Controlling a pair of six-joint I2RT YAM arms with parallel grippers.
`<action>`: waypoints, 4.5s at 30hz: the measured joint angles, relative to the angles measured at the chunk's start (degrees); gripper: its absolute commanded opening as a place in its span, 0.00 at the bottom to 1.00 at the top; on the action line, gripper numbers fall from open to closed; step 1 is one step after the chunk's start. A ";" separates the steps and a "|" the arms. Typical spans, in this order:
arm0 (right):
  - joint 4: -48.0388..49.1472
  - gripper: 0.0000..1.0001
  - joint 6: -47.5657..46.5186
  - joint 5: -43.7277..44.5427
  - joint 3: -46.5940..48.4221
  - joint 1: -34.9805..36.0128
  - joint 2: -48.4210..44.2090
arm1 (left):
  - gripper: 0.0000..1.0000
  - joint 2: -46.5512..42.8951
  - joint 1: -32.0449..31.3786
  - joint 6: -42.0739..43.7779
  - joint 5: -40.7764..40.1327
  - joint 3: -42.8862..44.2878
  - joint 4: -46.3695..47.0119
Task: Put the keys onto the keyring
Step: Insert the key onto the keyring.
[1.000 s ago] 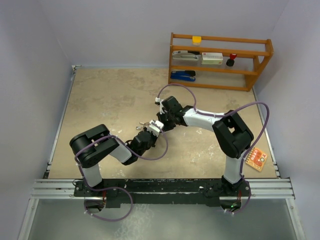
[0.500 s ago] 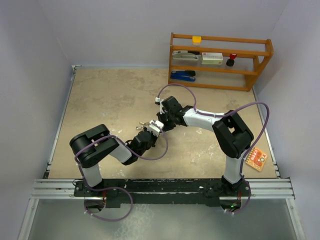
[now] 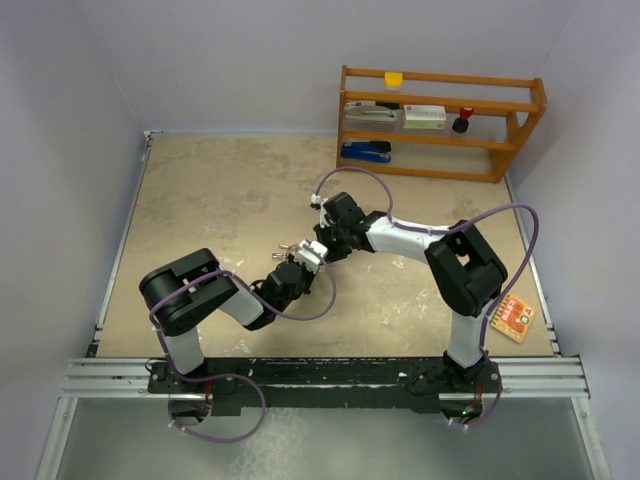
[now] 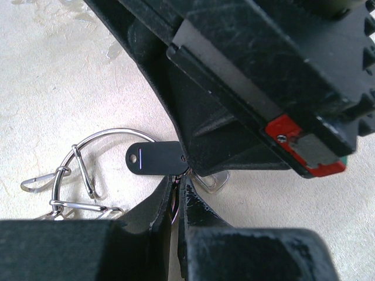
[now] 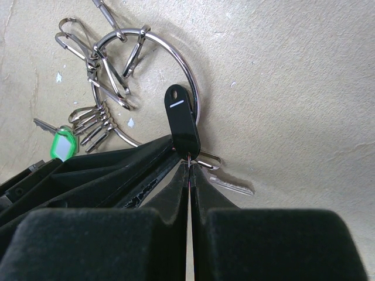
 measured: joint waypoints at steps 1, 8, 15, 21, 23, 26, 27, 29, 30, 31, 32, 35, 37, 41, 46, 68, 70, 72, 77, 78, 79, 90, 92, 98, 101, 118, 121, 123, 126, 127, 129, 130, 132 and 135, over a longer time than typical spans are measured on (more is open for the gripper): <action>0.02 0.00 0.00 0.02 0.00 0.00 0.00 | 0.00 0.00 0.00 0.00 0.00 0.00 0.00; 0.35 0.00 0.24 0.02 0.00 -0.17 0.00 | 0.00 0.00 0.00 0.00 0.00 0.00 0.00; 0.42 0.00 0.42 0.00 0.00 -0.46 0.00 | 0.00 0.00 0.00 0.00 -0.02 0.00 0.00; 0.39 0.00 0.44 -0.07 0.02 -0.63 0.00 | 0.00 0.00 0.00 0.00 -0.07 0.00 -0.02; 0.35 0.00 0.50 -0.11 0.04 -0.76 0.00 | 0.00 0.00 0.00 0.00 -0.09 0.00 -0.02; 0.17 0.00 0.83 -0.09 0.15 -0.87 0.00 | 0.00 0.00 0.00 0.00 -0.15 0.00 -0.04; 0.04 0.00 0.85 -0.07 0.22 -0.92 0.02 | 0.00 0.00 0.00 0.00 -0.15 0.00 -0.04; -0.37 0.00 0.87 0.04 0.50 -1.01 0.02 | 0.00 0.00 0.00 0.00 -0.22 0.00 -0.04; -0.59 0.00 0.87 0.07 0.68 -1.09 0.04 | 0.00 0.00 0.00 0.00 -0.22 0.00 -0.04; -0.63 0.00 0.92 0.04 0.76 -1.20 0.07 | 0.00 0.00 0.00 0.00 -0.24 0.00 -0.04; -0.70 0.00 0.98 0.02 0.85 -1.25 0.13 | 0.00 0.00 0.00 0.00 -0.22 0.00 -0.04; -0.96 0.00 1.25 0.04 0.87 -1.25 0.15 | 0.00 0.00 0.00 0.00 -0.26 0.02 -0.04; -1.09 0.00 1.31 0.04 0.90 -1.25 0.20 | 0.00 0.00 0.00 0.00 -0.28 0.02 -0.07; -1.27 0.00 1.44 0.02 0.96 -1.31 0.24 | 0.00 0.00 0.00 0.00 -0.48 0.07 -0.13; -1.44 0.00 1.49 0.04 0.96 -1.44 0.24 | 0.00 0.00 0.00 0.00 -0.83 0.35 -0.59; -1.81 0.00 1.77 0.55 0.96 -1.88 0.50 | 0.00 0.22 -0.26 -0.07 -1.77 0.85 -1.09; -1.81 0.00 1.79 0.63 0.96 -1.95 0.52 | 0.00 0.33 -0.26 -0.07 -1.79 0.92 -1.07; -1.81 0.00 1.77 0.74 0.96 -2.12 0.61 | 0.00 0.42 -0.26 -0.13 -1.84 0.98 -1.05; -1.75 0.00 1.95 0.44 0.96 -2.75 1.14 | 0.00 0.55 -0.26 -0.44 -2.16 1.07 -0.94; -1.70 0.00 1.97 0.33 0.96 -2.82 1.14 | 0.00 0.59 -0.26 -0.46 -2.16 1.07 -0.92; -1.66 0.00 1.99 0.24 0.96 -2.89 1.16 | 0.00 0.61 -0.26 -0.46 -2.16 1.07 -0.87; -1.68 0.00 2.34 -0.57 1.01 -3.67 1.29 | 0.00 0.94 -0.26 -0.39 -2.14 1.09 -0.28; -1.95 0.00 2.32 -0.70 1.27 -3.85 1.44 | 0.00 1.09 -0.26 -0.26 -2.10 1.09 -0.04; -4.37 0.00 2.25 -1.68 3.98 -4.59 3.10 | 0.00 1.68 -0.28 1.01 -1.92 1.07 1.01; -5.79 0.00 2.08 -1.95 5.29 -4.81 3.87 | 0.00 1.86 -0.44 2.21 -1.88 1.07 1.36; -11.37 0.00 -0.76 2.43 12.81 -8.41 8.57 | 0.00 3.43 -3.13 10.58 -2.80 0.90 3.72; -11.65 0.00 -1.05 3.32 13.09 -8.63 8.63 | 0.00 3.54 -3.23 11.04 -2.99 0.92 3.87; -11.67 0.00 -1.20 3.56 13.09 -8.57 8.61 | 0.00 3.58 -3.28 11.15 -3.08 0.92 3.91; -11.67 0.00 -1.38 3.65 13.09 -8.57 8.61 | 0.00 3.63 -3.32 11.13 -3.28 1.01 3.87; -11.65 0.00 -1.44 3.67 13.09 -8.57 8.59 | 0.00 3.63 -3.32 11.13 -3.37 1.03 3.85; -11.54 0.00 -1.64 3.87 12.94 -8.57 8.44 | 0.00 3.63 -3.32 11.10 -3.50 1.11 3.69; -11.15 0.00 -1.77 4.17 12.41 -8.57 8.07 | 0.00 3.63 -3.32 11.10 -3.65 1.22 3.52; -10.29 0.03 -2.23 4.55 10.47 -8.57 6.71 | 0.00 3.67 -3.32 11.04 -3.89 1.68 2.93; -8.50 0.16 -3.37 4.61 5.11 -8.57 2.54 | 0.00 3.74 -3.32 10.95 -3.93 2.05 2.47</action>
